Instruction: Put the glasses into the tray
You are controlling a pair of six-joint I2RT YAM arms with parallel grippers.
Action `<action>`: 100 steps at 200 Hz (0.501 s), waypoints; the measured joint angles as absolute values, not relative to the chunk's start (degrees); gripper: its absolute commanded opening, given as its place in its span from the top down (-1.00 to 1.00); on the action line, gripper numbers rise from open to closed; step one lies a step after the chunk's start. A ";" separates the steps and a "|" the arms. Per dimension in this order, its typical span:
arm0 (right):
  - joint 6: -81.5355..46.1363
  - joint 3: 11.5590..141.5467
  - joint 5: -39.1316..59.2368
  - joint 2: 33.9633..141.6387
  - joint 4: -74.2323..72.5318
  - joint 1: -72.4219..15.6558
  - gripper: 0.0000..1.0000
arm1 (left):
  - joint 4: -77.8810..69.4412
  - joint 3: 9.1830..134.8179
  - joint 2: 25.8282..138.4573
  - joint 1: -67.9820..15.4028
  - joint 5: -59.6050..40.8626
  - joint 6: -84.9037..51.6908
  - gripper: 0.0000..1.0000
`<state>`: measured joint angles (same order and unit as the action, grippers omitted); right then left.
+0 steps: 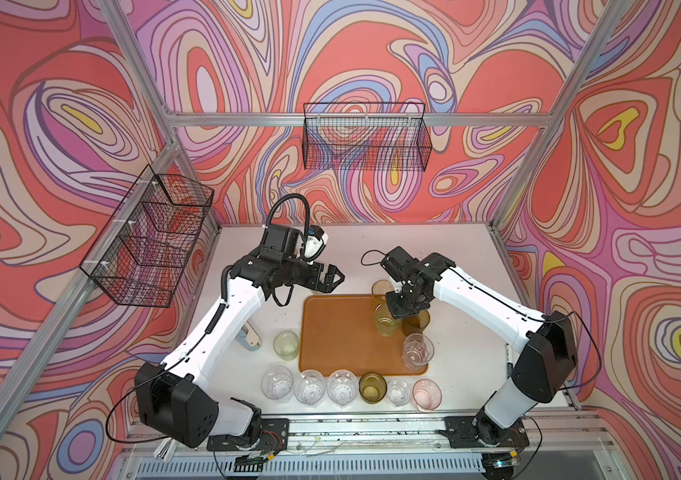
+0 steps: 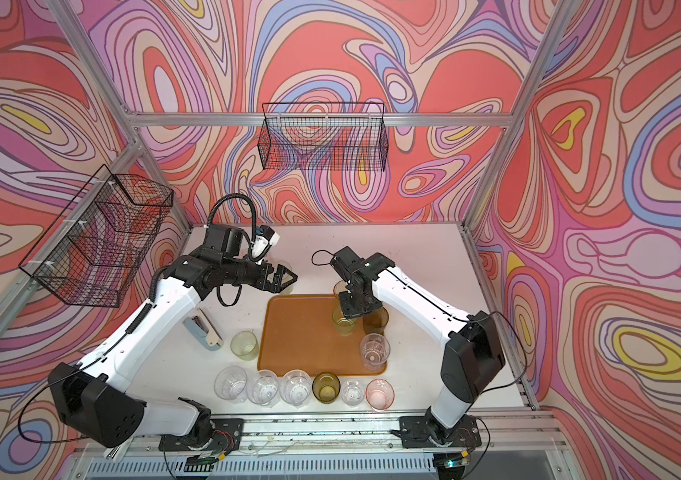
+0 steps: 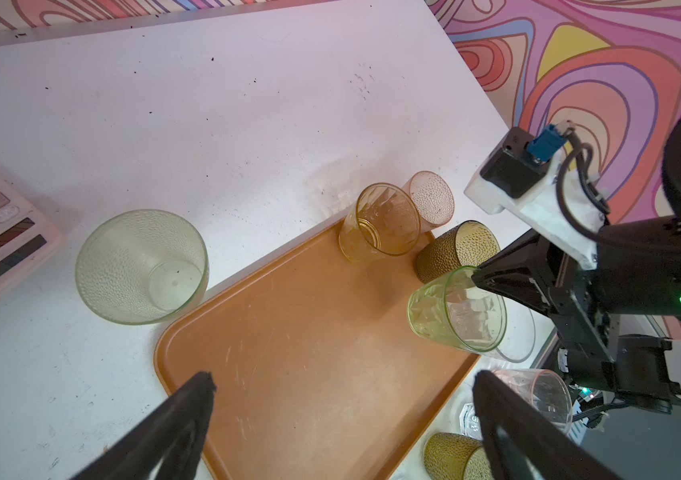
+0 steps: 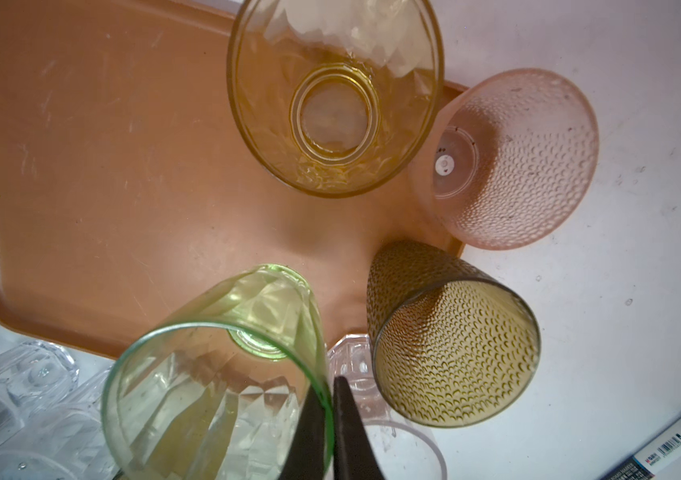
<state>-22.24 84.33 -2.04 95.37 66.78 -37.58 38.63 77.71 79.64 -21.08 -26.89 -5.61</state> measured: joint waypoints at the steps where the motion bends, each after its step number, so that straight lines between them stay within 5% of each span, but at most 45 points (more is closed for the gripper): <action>1: -22.24 84.29 -2.02 95.37 66.74 -37.58 1.00 | 38.63 77.71 79.64 -21.08 -26.89 -5.61 -1.00; 100: -24.32 80.36 -3.86 96.68 62.08 -37.58 1.00 | 38.63 77.71 79.64 -21.08 -26.94 -5.61 -1.00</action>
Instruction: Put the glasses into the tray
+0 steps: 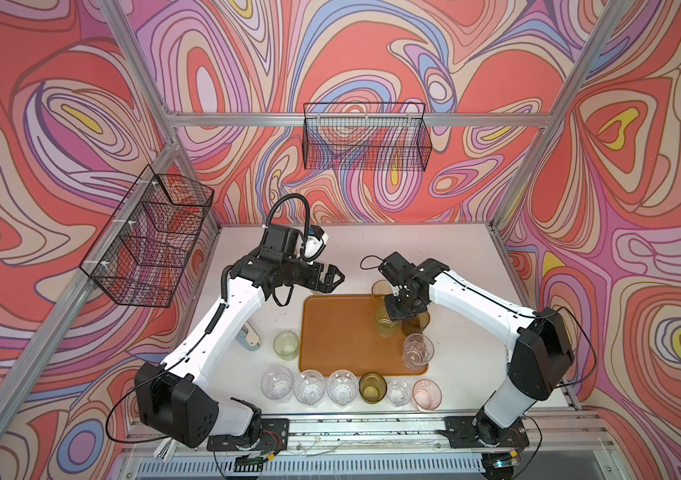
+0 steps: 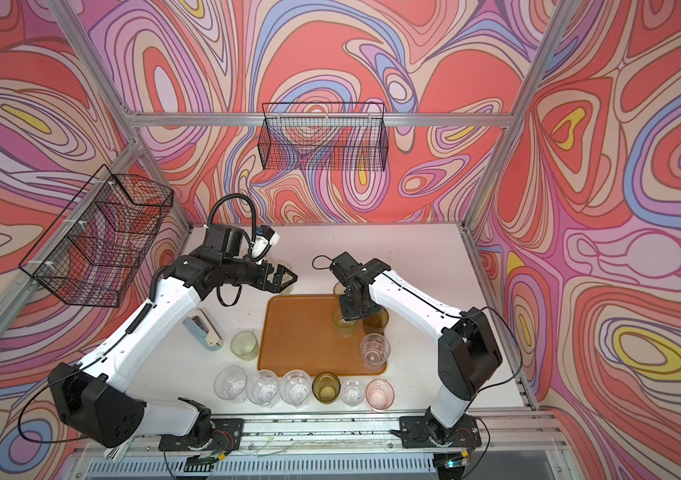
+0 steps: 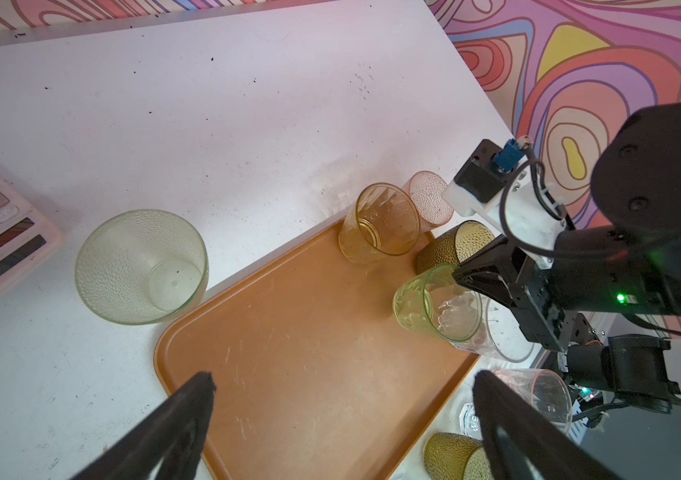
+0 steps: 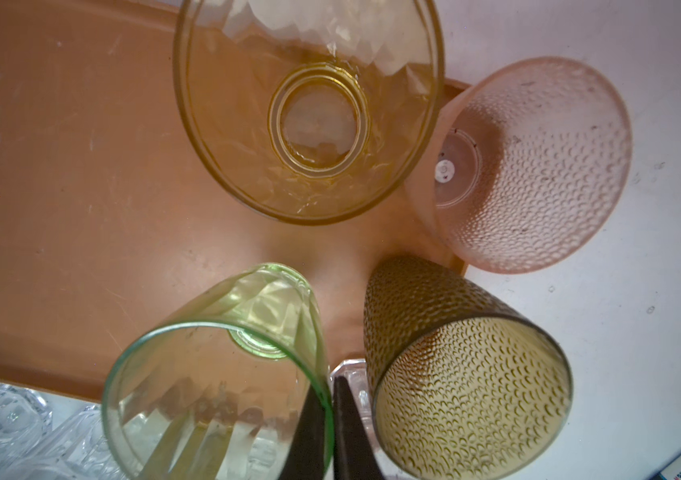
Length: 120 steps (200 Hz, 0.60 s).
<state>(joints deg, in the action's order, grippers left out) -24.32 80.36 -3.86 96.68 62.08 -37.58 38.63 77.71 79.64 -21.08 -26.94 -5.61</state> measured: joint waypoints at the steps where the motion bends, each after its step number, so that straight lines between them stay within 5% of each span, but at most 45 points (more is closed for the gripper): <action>1: -24.34 80.34 -3.90 96.73 62.04 -37.58 1.00 | 38.63 77.71 79.64 -21.06 -26.94 -5.61 -1.00; 120: -24.99 78.72 -6.59 99.29 59.00 -37.58 1.00 | 38.63 77.71 79.64 -21.08 -26.96 -5.61 -1.00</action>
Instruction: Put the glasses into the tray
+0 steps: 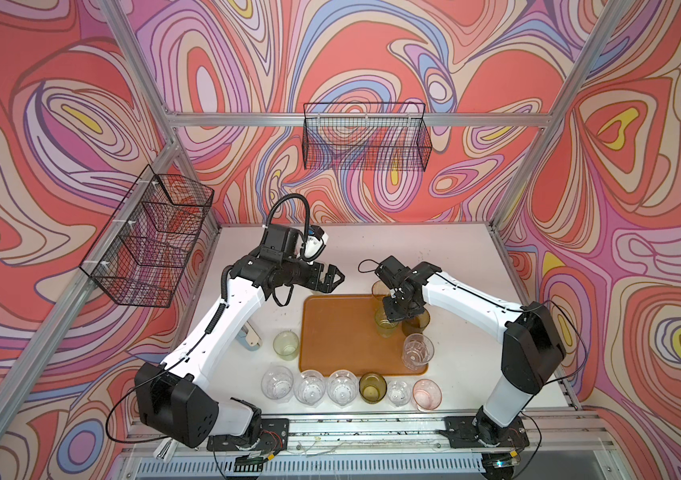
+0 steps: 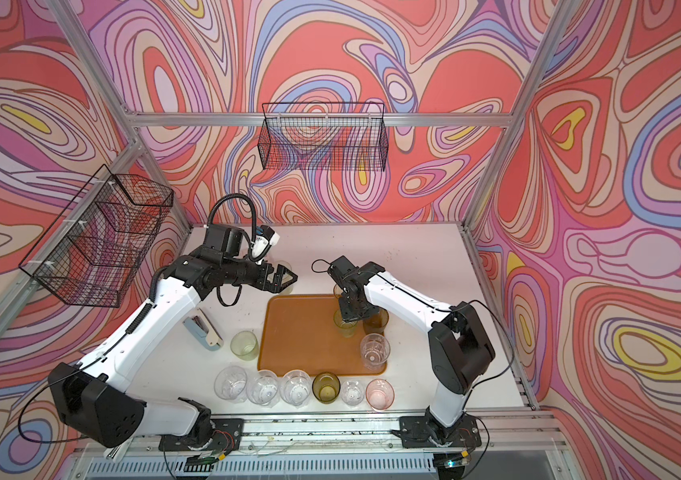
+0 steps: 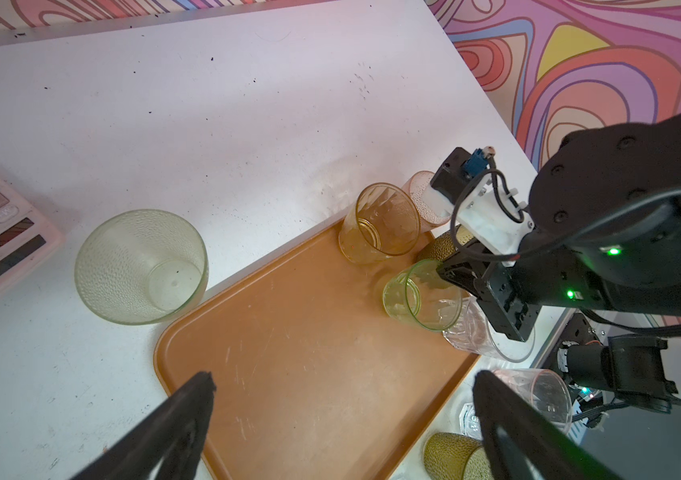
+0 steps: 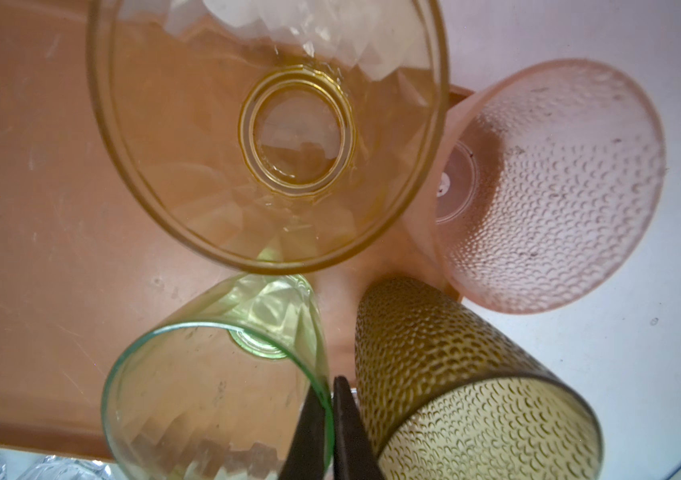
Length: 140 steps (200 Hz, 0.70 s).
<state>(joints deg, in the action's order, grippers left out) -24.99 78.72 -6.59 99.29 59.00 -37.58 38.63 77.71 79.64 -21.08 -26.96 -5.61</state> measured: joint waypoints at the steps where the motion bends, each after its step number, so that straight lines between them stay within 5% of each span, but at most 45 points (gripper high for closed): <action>1: -25.02 78.72 -6.63 99.31 58.98 -37.58 1.00 | 38.63 77.71 79.64 -21.08 -26.94 -5.61 -1.00; 140: -25.41 77.78 -7.79 100.53 57.39 -37.58 0.87 | 38.63 77.71 79.66 -21.08 -26.96 -5.61 -1.00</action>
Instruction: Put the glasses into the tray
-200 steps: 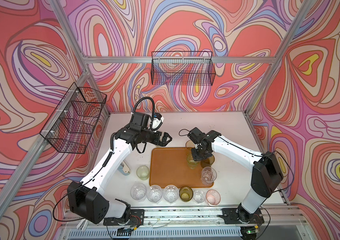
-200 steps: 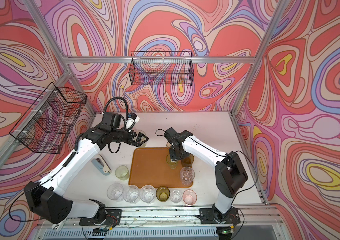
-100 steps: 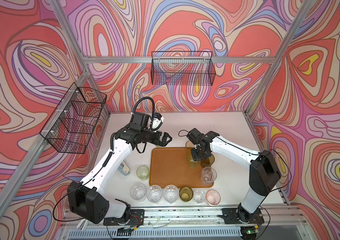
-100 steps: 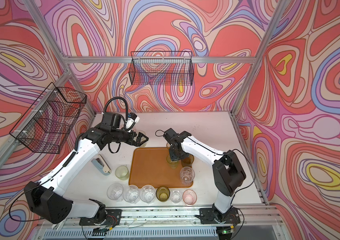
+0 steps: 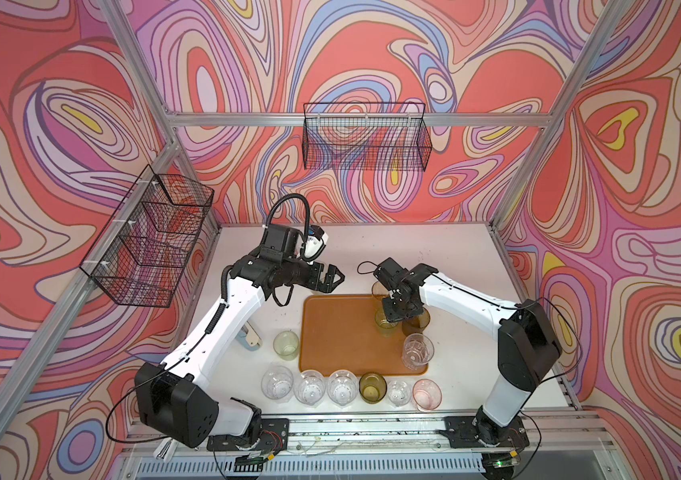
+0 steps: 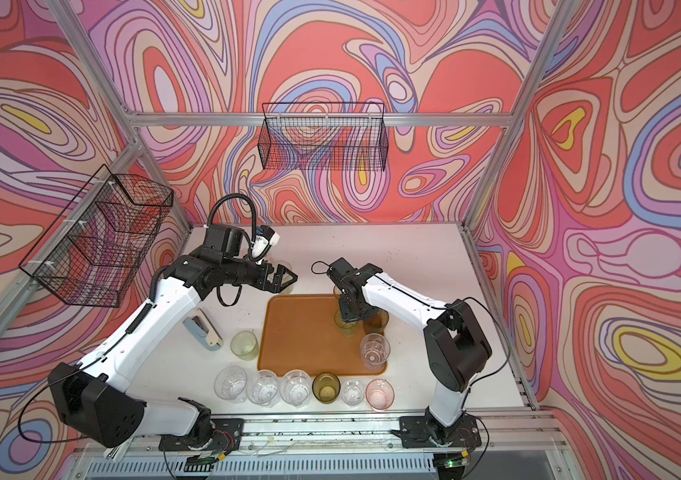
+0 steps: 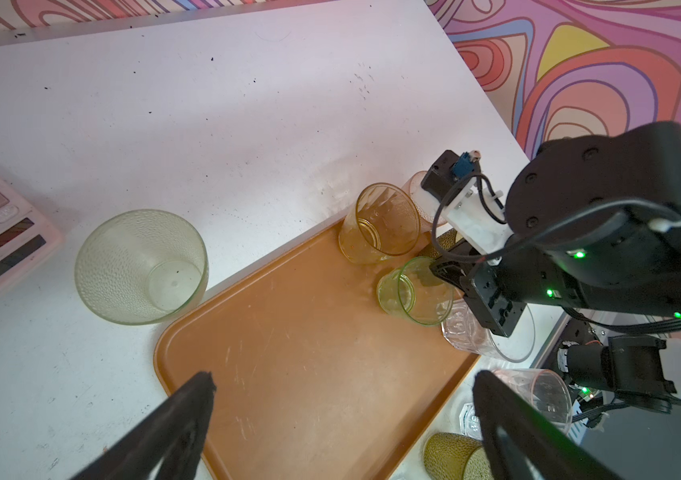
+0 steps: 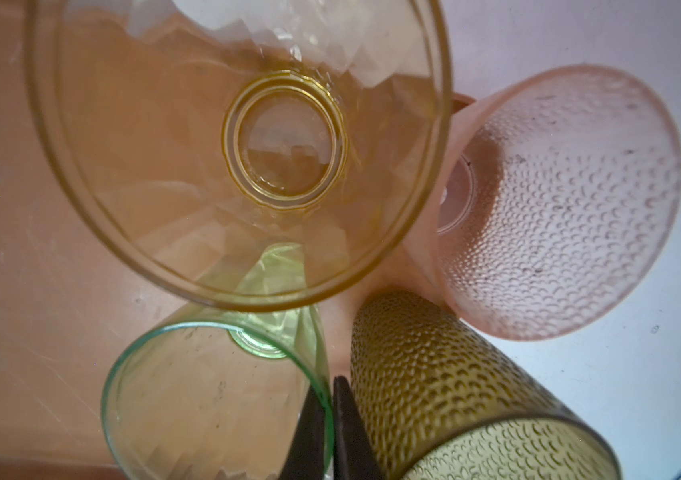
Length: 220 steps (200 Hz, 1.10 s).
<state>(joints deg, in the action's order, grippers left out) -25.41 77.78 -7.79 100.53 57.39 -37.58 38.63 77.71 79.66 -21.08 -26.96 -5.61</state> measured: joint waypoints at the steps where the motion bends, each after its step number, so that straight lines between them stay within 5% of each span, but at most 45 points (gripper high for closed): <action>1: -25.41 77.78 -7.81 100.53 57.39 -37.58 0.87 | 38.63 77.71 79.66 -21.08 -26.94 -5.61 -1.00; 220: -25.76 83.83 -6.07 98.98 61.19 -37.60 0.68 | 38.63 77.71 79.64 -21.08 -26.94 -5.58 -1.00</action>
